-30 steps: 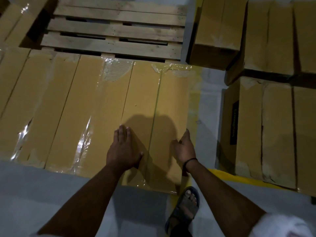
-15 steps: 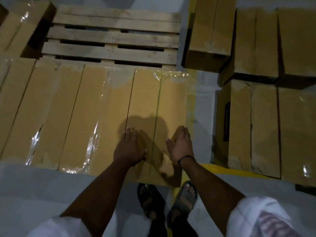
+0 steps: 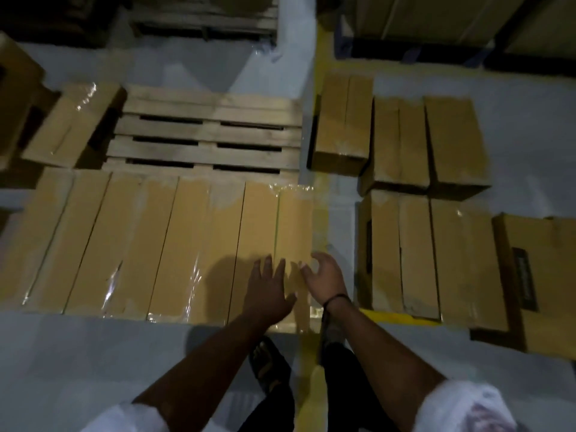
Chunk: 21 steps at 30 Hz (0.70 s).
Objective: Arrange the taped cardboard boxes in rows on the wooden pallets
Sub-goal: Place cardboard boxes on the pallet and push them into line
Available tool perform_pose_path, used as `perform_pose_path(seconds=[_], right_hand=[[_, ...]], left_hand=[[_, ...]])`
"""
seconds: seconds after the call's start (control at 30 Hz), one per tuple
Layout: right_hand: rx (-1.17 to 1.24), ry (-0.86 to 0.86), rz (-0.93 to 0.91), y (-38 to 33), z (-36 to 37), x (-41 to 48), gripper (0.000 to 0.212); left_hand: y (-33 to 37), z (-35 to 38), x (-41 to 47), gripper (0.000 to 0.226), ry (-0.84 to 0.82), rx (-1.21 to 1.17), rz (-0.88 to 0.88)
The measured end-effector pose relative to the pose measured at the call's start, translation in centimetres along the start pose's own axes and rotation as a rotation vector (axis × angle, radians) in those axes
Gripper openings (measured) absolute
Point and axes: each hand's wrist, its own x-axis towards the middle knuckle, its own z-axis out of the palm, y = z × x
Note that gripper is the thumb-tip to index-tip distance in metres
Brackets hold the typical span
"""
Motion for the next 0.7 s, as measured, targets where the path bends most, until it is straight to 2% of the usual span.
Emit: perform_pose_path(seconds=[0.2,0.4,0.47,0.7], right_hand=[[0.032,0.048,-0.066,0.3,-7.5,-0.8,0.049],[-0.01,0.022,-0.09,1.5,-16.8,2.9,0.05],[-0.031,0.042,-0.125,1.5,-20.5,4.4,0.051],[-0.046,0.108,-0.193,0.0,-31.3,10.1,0.048]], left_hand=[[6.1,-4.9,0.7,0.09,-0.023,-0.092,0.001],[12.9,-10.4,5.5,0.087,0.047,-0.118,-0.023],[15.5,-12.2,7.3,0.087,0.093,-0.087,-0.019],[23.9,-19.3,12.4,0.085,0.162,-0.209,-0.012]])
